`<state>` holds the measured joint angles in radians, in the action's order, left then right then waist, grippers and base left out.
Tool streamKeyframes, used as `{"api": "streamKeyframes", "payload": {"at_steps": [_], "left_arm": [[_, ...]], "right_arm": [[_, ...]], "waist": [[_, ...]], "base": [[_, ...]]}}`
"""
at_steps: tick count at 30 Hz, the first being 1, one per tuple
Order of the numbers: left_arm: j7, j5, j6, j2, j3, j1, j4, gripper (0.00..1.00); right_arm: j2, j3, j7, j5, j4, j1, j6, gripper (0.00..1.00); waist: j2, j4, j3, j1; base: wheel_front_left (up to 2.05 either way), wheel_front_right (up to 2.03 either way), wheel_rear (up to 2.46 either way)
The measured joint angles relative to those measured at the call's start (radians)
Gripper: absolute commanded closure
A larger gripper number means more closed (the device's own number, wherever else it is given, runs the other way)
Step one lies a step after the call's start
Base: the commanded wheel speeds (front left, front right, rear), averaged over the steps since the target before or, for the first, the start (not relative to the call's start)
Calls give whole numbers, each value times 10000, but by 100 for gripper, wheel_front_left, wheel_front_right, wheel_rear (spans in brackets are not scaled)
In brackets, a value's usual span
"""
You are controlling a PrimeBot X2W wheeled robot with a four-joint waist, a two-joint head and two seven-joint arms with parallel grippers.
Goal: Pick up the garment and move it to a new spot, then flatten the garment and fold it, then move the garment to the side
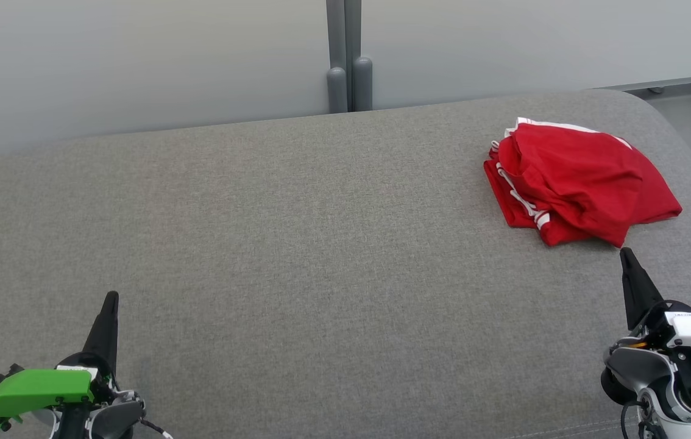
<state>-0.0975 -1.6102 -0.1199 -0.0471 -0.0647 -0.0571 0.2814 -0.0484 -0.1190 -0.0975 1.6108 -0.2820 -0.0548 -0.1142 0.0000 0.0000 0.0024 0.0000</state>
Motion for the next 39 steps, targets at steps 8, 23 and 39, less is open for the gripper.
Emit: {"api": "streamKeyframes", "payload": {"at_steps": [8, 23, 39], "left_arm": [[0, 0, -2, 2, -2, 0, 4, 100], [0, 0, -2, 2, -8, -1, 4, 100], [0, 0, -2, 2, -12, -1, 2, 100]], "right_arm": [[0, -2, 0, 0, -4, -1, -2, 100], [2, -8, 0, 0, -13, -2, -2, 100], [4, -12, -2, 0, -21, -4, -2, 100]], "waist": [[0, 0, 0, 0], [0, 0, 0, 0], [0, 0, 0, 0]], "base": [[0, 0, 0], [0, 0, 0], [0, 0, 0]]}}
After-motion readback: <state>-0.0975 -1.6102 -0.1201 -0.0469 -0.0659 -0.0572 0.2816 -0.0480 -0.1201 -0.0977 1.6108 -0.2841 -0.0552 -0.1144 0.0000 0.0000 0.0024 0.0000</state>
